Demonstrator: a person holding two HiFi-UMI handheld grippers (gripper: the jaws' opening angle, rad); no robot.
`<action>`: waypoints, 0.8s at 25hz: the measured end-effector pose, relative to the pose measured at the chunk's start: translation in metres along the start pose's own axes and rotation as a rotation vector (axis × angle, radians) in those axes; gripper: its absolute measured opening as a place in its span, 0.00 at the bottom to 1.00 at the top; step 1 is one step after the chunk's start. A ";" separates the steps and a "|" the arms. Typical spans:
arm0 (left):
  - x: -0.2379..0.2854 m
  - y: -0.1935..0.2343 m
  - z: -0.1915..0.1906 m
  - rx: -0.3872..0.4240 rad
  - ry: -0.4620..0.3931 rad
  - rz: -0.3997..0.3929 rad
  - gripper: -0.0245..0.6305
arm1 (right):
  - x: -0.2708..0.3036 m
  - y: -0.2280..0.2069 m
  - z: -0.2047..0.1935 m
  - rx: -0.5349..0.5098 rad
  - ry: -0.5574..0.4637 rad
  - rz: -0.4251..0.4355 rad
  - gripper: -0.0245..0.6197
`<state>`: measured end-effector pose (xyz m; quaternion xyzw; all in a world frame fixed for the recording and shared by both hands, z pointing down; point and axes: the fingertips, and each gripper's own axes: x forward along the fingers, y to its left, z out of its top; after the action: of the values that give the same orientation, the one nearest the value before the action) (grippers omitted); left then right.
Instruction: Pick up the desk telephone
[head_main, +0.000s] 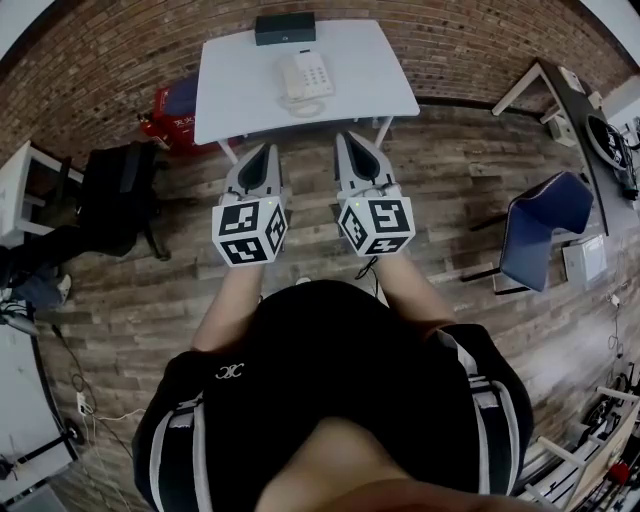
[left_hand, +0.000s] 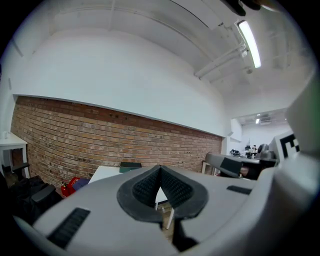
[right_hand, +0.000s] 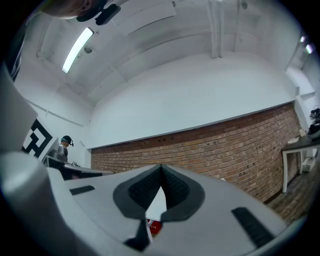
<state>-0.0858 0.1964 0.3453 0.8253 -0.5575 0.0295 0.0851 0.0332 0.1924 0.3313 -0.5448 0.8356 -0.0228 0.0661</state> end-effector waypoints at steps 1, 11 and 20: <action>0.002 0.002 0.000 -0.001 0.001 -0.003 0.04 | 0.003 0.001 -0.001 0.000 0.001 -0.001 0.04; 0.018 0.034 -0.001 -0.012 0.008 -0.056 0.04 | 0.032 0.016 -0.015 -0.003 0.014 -0.037 0.04; 0.027 0.057 0.002 -0.009 -0.010 -0.069 0.04 | 0.046 0.020 -0.018 -0.011 0.003 -0.063 0.04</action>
<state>-0.1286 0.1506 0.3529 0.8437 -0.5293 0.0199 0.0872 -0.0053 0.1578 0.3427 -0.5713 0.8181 -0.0214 0.0612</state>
